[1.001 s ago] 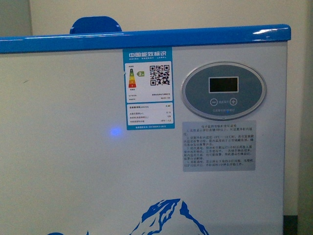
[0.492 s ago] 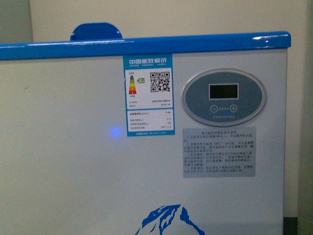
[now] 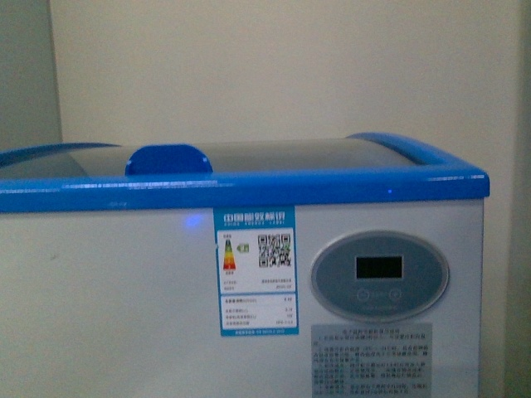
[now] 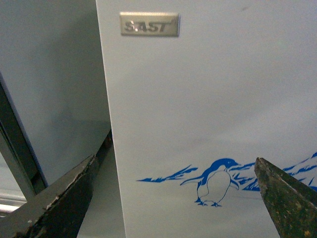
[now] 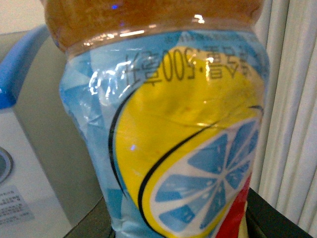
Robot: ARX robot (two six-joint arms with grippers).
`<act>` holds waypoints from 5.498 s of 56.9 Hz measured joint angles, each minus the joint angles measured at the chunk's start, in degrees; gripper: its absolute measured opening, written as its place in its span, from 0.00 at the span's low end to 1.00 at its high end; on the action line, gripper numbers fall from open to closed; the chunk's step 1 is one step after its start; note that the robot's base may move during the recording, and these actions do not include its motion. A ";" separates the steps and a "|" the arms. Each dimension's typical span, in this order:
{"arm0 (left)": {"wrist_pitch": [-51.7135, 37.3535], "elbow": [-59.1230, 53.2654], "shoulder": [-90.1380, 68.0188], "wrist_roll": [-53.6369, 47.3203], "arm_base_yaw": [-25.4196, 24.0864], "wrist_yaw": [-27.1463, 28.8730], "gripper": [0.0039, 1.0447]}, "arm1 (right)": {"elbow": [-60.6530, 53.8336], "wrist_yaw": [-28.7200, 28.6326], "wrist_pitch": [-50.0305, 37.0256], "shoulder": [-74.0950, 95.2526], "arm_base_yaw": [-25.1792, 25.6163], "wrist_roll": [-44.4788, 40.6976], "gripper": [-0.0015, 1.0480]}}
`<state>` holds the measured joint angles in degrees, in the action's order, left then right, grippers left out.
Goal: Put drink in fridge
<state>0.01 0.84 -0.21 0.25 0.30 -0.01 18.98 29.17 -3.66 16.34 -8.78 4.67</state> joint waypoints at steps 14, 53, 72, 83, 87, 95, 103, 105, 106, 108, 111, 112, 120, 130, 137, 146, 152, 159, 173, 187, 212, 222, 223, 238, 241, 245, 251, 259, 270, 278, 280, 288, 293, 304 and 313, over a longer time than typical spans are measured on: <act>0.00 0.00 0.00 0.00 0.00 -0.04 0.92 | 0.00 0.00 0.00 0.00 0.00 -0.07 0.38; 0.37 3.37 -10.32 11.96 -4.96 -10.51 0.92 | 0.11 0.02 0.00 0.00 0.00 -0.17 0.38; -36.57 19.58 -62.14 -9.97 -10.67 -28.39 0.92 | 0.11 0.00 0.00 0.00 0.00 -0.17 0.38; -35.50 27.50 -72.57 -29.62 -8.94 -40.46 0.92 | 0.11 0.00 0.00 0.00 0.00 -0.17 0.38; -32.26 30.08 -74.69 -36.74 -8.24 -44.52 0.92 | 0.11 0.00 0.00 0.00 0.00 -0.17 0.38; -21.22 35.93 -79.97 -53.09 -5.49 -49.70 0.92 | 0.11 0.00 0.00 0.00 0.00 -0.17 0.38; -20.24 39.56 -85.46 -59.89 -2.62 -49.55 0.92 | 0.11 0.00 0.00 0.00 0.00 -0.17 0.38; -21.18 40.48 -86.90 -60.59 -1.79 -49.53 0.92 | 0.11 0.00 0.00 0.00 0.00 -0.17 0.38; -21.22 40.63 -87.10 -60.70 -1.66 -49.51 0.92 | 0.11 0.00 0.00 0.00 0.00 -0.17 0.38; -21.29 41.66 -88.37 -61.35 -0.85 -49.53 0.92 | 0.11 0.00 0.00 0.00 0.00 -0.17 0.38; -21.09 43.19 -90.01 -62.60 0.20 -49.37 0.92 | 0.11 0.00 0.00 0.00 0.00 -0.17 0.38; -20.52 44.63 -91.32 -63.45 1.01 -49.07 0.92 | 0.11 0.00 0.00 0.00 0.00 -0.17 0.38; -17.51 50.80 -96.72 -66.75 3.54 -46.93 0.92 | 0.11 0.00 0.00 0.00 0.00 -0.17 0.38; -13.81 56.74 -101.44 -70.93 4.83 -44.33 0.92 | 0.11 0.00 0.00 0.00 0.00 -0.17 0.38; -13.66 61.72 -104.91 -72.70 5.14 -42.64 0.92 | 0.11 0.00 0.00 0.00 0.00 -0.17 0.38; -9.77 69.26 -109.26 -74.86 5.84 -41.81 0.92 | 0.11 0.04 0.00 0.00 0.00 -0.17 0.38; -8.04 73.75 -111.89 -75.78 6.62 -41.72 0.92 | 0.11 0.00 0.00 0.00 -0.02 -0.17 0.38; -6.38 79.32 -114.60 -76.83 7.26 -40.15 0.92 | 0.11 0.00 0.00 0.00 0.00 -0.17 0.38; -9.84 94.20 -123.60 -78.86 8.20 -34.62 0.92 | 0.11 0.00 0.00 0.00 0.00 -0.17 0.38; -14.64 104.04 -130.51 -78.97 8.94 -31.06 0.92 | 0.11 0.00 0.00 0.00 0.00 -0.17 0.38; -35.69 106.73 -132.96 -59.12 9.25 -10.80 0.92 | 0.11 0.00 0.00 0.00 0.00 -0.17 0.38; -27.23 88.46 -117.44 -26.99 6.82 -3.41 0.92 | 0.11 0.13 0.00 0.00 0.00 -0.17 0.38; -26.91 85.53 -114.86 -23.21 6.38 -4.26 0.92 | 0.11 0.13 0.00 0.00 0.00 -0.17 0.38; -31.39 34.18 -67.78 3.02 0.96 -2.91 0.81 | 0.11 0.11 0.00 0.00 0.00 -0.17 0.38; -34.10 28.06 -62.60 2.21 0.11 -0.42 0.74 | 0.11 0.24 0.00 0.00 0.00 -0.17 0.38; -35.89 20.31 -55.82 1.38 -0.39 0.28 0.61 | 2.67 -4.59 6.82 1.07 1.18 -2.54 0.38; -36.39 15.15 -52.72 0.74 -0.31 -0.07 0.42 | 9.51 -16.26 21.29 6.54 0.96 -11.91 0.38; -36.39 11.37 -49.07 0.50 -0.31 0.00 0.20 | 16.28 -22.03 16.15 20.74 -1.68 -24.09 0.38; -35.47 7.98 -44.22 0.31 -0.31 0.00 0.02 | 31.87 -22.36 8.55 43.80 -7.67 -43.76 0.38; -33.24 5.40 -39.52 0.26 -0.31 0.00 0.02 | 46.60 -22.05 9.60 63.98 -13.46 -58.95 0.38; -32.74 5.03 -38.64 0.26 -0.31 0.00 0.02 | 49.44 -21.70 9.97 67.52 -14.40 -60.11 0.38; -30.80 3.65 -35.36 0.24 -0.31 0.00 0.02 | 58.58 -20.83 13.57 78.31 -17.09 -62.75 0.38; -29.64 3.06 -33.64 0.24 -0.31 0.00 0.02 | 62.62 -20.48 14.56 83.21 -18.03 -62.82 0.38; -26.84 1.99 -29.70 0.22 -0.31 0.02 0.02 | 69.61 -20.02 15.61 91.82 -18.64 -62.75 0.38; -26.99 0.68 -27.71 0.22 -0.31 0.00 0.02 | 73.85 -19.78 15.85 97.04 -18.36 -62.47 0.38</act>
<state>-26.98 1.52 -27.92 0.47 -0.01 -0.01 92.84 9.39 12.19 113.38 -27.14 -57.80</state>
